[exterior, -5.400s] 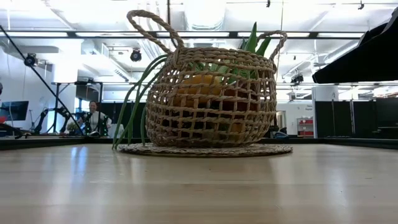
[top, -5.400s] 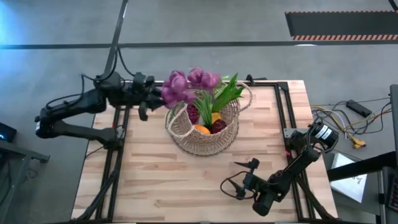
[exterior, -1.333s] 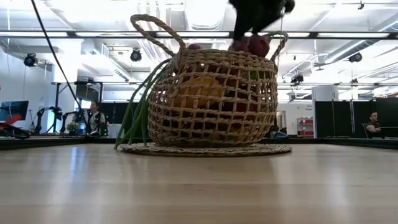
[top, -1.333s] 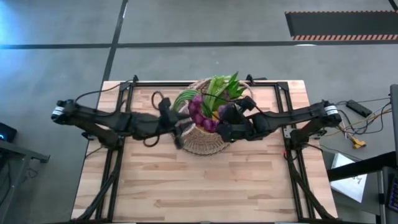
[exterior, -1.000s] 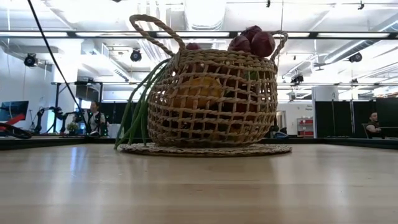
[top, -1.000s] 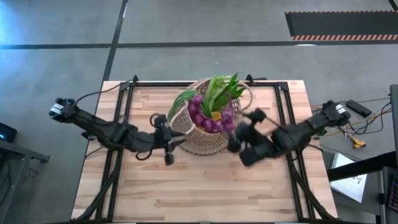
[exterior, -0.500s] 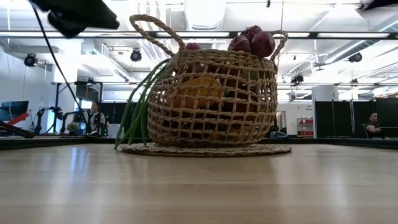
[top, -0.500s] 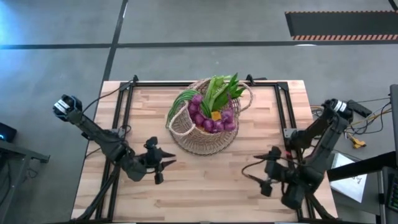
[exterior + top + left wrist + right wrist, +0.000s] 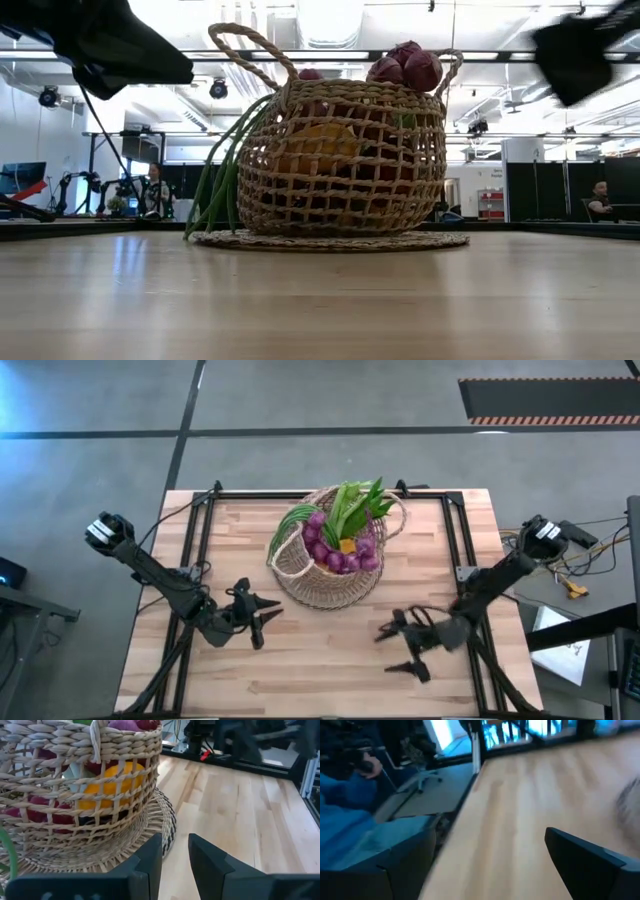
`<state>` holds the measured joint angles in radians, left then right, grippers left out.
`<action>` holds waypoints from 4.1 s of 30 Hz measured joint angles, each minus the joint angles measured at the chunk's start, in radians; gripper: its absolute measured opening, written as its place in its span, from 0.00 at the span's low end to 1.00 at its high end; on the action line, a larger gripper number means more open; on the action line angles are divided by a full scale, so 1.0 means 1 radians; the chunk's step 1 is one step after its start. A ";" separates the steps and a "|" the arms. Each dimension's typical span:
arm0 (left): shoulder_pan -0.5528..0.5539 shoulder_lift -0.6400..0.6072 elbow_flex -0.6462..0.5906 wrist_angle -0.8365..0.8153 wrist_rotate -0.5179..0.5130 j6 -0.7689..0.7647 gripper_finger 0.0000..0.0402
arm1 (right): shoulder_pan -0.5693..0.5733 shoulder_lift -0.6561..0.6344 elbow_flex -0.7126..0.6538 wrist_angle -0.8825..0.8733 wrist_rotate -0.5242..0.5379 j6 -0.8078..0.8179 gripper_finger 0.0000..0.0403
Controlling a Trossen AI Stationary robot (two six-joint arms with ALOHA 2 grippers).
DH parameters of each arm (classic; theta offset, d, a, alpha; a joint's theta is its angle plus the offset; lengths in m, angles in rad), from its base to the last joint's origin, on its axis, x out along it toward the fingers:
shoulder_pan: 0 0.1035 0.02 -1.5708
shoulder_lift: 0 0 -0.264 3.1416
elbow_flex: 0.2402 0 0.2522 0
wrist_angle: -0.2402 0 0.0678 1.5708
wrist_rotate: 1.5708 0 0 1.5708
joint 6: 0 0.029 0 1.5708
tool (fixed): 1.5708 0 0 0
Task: Build produce basket
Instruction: Return to Home Position
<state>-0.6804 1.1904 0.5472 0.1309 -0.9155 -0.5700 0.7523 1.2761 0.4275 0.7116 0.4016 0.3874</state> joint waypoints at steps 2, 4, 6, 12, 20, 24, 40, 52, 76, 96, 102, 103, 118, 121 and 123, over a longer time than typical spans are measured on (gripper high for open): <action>0.000 0.000 0.000 -0.001 -0.002 0.000 0.20 | -0.092 -0.049 -0.016 -0.011 -0.065 -0.095 0.91; 0.000 0.000 0.000 0.000 -0.006 0.000 0.20 | -0.187 -0.130 -0.024 -0.085 -0.127 -0.138 0.91; 0.000 0.000 0.000 0.000 -0.007 0.000 0.20 | -0.273 -0.233 -0.026 -0.197 -0.181 -0.160 0.91; 0.000 0.000 -0.004 -0.003 -0.009 0.000 0.20 | -0.425 -0.566 -0.026 -0.539 -0.233 -0.161 0.91; 0.000 0.000 -0.032 0.026 -0.064 0.000 0.20 | -0.455 -0.747 -0.025 -0.688 -0.169 -0.082 0.91; 0.000 0.000 -0.037 0.037 -0.070 0.000 0.20 | -0.454 -0.774 -0.013 -0.804 -0.211 -0.132 0.89; 0.061 -0.031 -0.046 0.079 -0.077 0.029 0.20 | -0.471 -0.915 -0.326 -0.537 -0.324 -0.170 0.15; 0.398 -0.468 -0.295 0.179 0.333 0.215 0.01 | -0.472 -1.062 -0.415 -0.455 -0.385 -0.210 0.02; 0.557 -1.116 -0.519 -0.106 0.487 0.354 0.00 | -0.471 -1.105 -0.416 -0.490 -0.403 -0.224 0.02; 0.748 -1.118 -0.540 -0.109 0.909 0.498 0.00 | -0.491 -1.105 -0.417 -0.550 -0.377 -0.222 0.02; 0.748 -1.078 -0.541 -0.107 0.907 0.474 0.00 | -0.491 -1.104 -0.417 -0.591 -0.222 -0.220 0.02; 0.748 -1.071 -0.541 -0.107 0.907 0.474 0.00 | -0.491 -1.104 -0.417 -0.604 -0.199 -0.210 0.02; 0.748 -1.003 -0.542 -0.108 0.906 0.473 0.00 | -0.541 -1.114 -0.417 -0.630 -0.115 -0.374 0.02; 0.748 -0.994 -0.542 -0.108 0.906 0.473 0.00 | -0.605 -1.131 -0.417 -0.649 -0.157 -0.383 0.02; 0.748 -0.987 -0.542 -0.108 0.905 0.473 0.00 | -0.653 -1.144 -0.417 -0.664 -0.232 -0.384 0.02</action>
<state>0.0681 0.2037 0.0048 0.0231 -0.0101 -0.0971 0.0996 0.1320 0.0105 0.0478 0.1701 0.0032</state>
